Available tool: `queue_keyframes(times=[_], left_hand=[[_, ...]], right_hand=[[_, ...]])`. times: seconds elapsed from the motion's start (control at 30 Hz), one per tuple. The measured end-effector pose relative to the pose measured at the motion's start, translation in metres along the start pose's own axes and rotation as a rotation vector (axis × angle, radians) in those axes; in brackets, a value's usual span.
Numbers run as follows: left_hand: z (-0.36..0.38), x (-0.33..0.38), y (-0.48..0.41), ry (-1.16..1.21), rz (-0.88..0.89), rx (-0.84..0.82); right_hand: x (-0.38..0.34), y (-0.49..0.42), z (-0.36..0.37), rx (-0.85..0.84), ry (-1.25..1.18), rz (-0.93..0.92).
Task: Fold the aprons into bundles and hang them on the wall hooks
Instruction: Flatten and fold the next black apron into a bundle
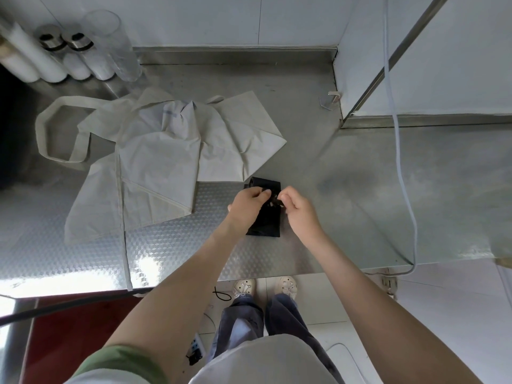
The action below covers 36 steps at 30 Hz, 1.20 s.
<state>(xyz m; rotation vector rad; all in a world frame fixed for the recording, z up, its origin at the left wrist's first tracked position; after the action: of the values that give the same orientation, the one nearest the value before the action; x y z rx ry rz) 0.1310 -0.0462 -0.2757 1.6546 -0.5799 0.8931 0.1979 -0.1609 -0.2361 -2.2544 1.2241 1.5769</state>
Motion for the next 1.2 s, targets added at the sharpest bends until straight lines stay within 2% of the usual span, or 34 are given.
queue_keyframes(times=[0.2, 0.5, 0.67, 0.87, 1.07, 1.2], left_hand=[[-0.001, 0.000, -0.001, 0.013, 0.005, -0.005], [-0.001, 0.001, 0.004, 0.069, -0.046, 0.008], [0.003, 0.007, 0.007, 0.250, -0.010, -0.180], [0.005, 0.012, 0.011, 0.195, 0.022, -0.367], [0.007, 0.017, 0.012, 0.049, 0.048, -0.453], [0.006, 0.021, 0.013, -0.024, 0.036, -0.432]], right_hand=[[0.011, 0.003, 0.006, -0.093, -0.276, 0.143], [0.009, 0.000, 0.012, -0.237, -0.259, 0.161], [0.010, -0.006, 0.016, -0.378, -0.261, 0.217], [0.009, -0.009, 0.024, -0.560, -0.348, 0.289], [0.017, -0.006, 0.026, -0.527, -0.444, 0.423], [0.021, -0.005, 0.023, -0.508, -0.396, 0.464]])
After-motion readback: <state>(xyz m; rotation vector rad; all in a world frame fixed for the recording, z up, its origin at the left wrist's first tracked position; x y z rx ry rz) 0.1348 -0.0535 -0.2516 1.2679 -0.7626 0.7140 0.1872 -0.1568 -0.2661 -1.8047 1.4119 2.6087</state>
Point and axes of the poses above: each hand's wrist, its own y-axis away from the middle knuckle, its own z-axis out of the palm, x = y × z, the point moved 8 cm from there along -y, towards the middle knuckle, and after that the axes turned 10 degrees about -x, right-handed, at the moved point
